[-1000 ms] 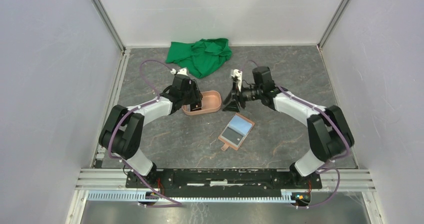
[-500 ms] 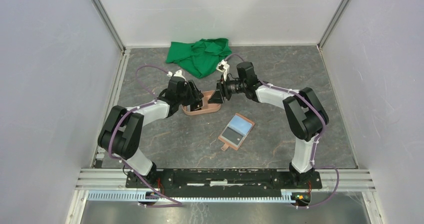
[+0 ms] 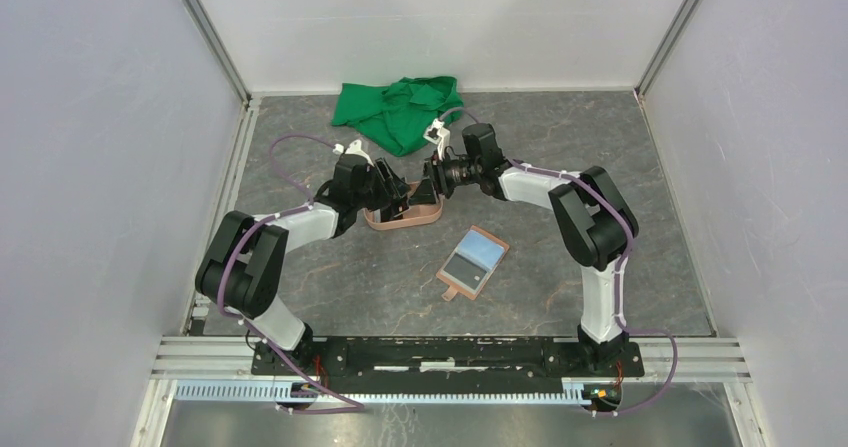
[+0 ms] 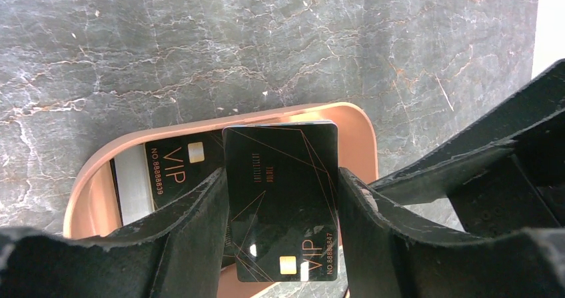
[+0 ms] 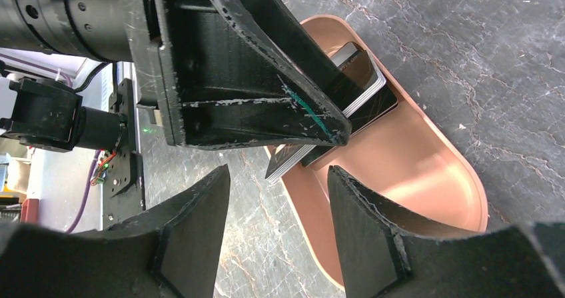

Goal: Put the credit cards into the card holder
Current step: Pick up the credit card from the storage box.

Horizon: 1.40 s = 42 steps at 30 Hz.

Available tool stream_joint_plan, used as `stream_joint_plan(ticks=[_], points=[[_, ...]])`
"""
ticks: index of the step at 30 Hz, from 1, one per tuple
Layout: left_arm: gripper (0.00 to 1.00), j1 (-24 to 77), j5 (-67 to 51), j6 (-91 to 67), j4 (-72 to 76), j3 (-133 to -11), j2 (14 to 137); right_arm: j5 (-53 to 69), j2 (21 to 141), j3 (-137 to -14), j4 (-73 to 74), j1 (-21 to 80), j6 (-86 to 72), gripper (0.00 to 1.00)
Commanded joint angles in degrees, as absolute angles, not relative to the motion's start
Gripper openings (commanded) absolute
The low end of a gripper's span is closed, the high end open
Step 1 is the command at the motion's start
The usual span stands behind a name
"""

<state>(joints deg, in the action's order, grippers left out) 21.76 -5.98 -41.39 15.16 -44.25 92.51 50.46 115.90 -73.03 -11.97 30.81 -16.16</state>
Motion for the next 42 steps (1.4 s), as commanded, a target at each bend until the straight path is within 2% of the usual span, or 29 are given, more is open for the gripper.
stream_joint_plan(ticks=[1,10,23,28,35,42], points=[[0.54,21.4,-7.4,-44.5,19.8,-43.9,91.4,50.7,117.2,-75.8,-13.5,31.5,-17.3,0.62],[0.54,20.8,-8.9,-45.0,21.8,-42.7,91.7,51.4,118.8,-76.5,-13.7,31.6,-18.1,0.56],[0.55,20.5,-8.2,-44.0,21.9,-42.2,91.7,51.9,121.5,-78.0,-16.0,31.9,-21.6,0.41],[0.55,20.2,-8.3,-44.2,22.2,-41.8,92.0,53.5,122.0,-77.8,-17.9,31.9,-23.3,0.4],[0.55,19.0,-9.0,-43.8,22.7,-41.0,91.4,56.3,121.8,-76.9,-23.1,31.8,-27.3,0.44],[0.55,17.6,-10.8,-43.6,24.6,-39.4,91.0,55.9,122.2,-76.7,-22.9,31.9,-27.3,0.41]])
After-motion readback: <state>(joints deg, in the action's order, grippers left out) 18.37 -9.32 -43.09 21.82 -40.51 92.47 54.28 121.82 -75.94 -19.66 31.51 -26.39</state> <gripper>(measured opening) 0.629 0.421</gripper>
